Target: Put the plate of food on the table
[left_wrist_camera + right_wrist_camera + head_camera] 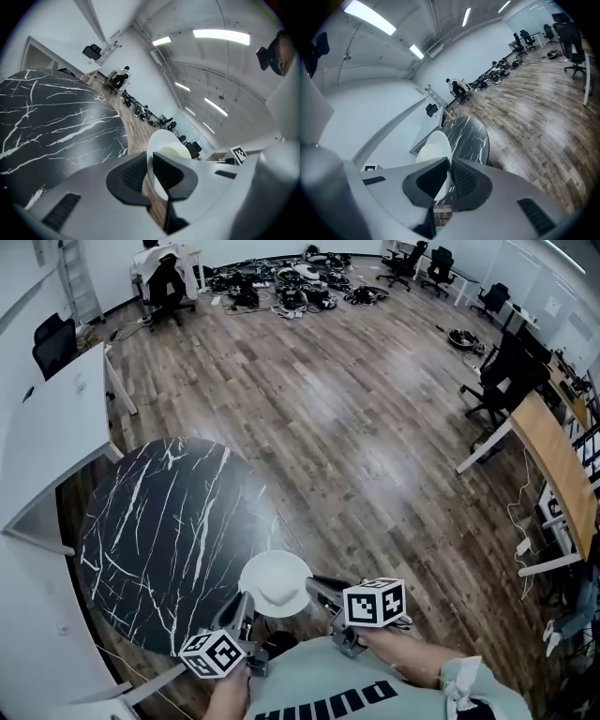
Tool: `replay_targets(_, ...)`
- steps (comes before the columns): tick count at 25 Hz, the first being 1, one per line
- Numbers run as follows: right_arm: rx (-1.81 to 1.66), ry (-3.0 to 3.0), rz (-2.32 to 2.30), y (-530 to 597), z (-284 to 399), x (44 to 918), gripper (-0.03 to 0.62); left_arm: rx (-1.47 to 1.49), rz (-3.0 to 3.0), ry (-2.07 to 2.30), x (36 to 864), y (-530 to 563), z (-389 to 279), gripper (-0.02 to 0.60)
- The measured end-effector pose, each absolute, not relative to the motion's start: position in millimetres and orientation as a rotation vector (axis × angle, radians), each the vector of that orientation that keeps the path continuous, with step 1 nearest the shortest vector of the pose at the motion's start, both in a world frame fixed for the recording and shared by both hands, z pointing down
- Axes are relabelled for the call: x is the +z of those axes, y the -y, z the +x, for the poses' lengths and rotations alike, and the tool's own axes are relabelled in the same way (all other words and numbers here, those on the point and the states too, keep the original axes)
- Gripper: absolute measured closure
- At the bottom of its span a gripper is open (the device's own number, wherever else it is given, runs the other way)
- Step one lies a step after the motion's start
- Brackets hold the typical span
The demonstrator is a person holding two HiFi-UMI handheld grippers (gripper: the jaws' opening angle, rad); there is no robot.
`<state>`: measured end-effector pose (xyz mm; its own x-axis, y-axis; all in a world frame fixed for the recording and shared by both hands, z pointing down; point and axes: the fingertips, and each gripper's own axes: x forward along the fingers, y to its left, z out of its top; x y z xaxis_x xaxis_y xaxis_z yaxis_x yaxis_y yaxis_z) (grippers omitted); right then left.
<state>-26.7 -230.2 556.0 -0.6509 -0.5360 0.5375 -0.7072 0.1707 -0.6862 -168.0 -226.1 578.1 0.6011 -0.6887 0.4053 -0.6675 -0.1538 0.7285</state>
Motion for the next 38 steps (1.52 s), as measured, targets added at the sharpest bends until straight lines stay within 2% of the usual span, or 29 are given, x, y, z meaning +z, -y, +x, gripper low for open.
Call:
replay_targets(18,1.447,2.278,0.923,278.7,-174.1,608.6,0.562,-0.092,1.710,1.320,628.0,242.0,-311.0,0.535)
replay_targets(28,1.543,2.195,0.816,303.9,-214.2,693.2,0.559,0.031,1.600,1.419,695.0,256.7,-348.6,0.535)
replay_targets(38,1.576,2.070,0.871,323.0,-213.0,771.9,0.553,0.105,1.558,1.411,757.5,276.8,-345.6,0.538)
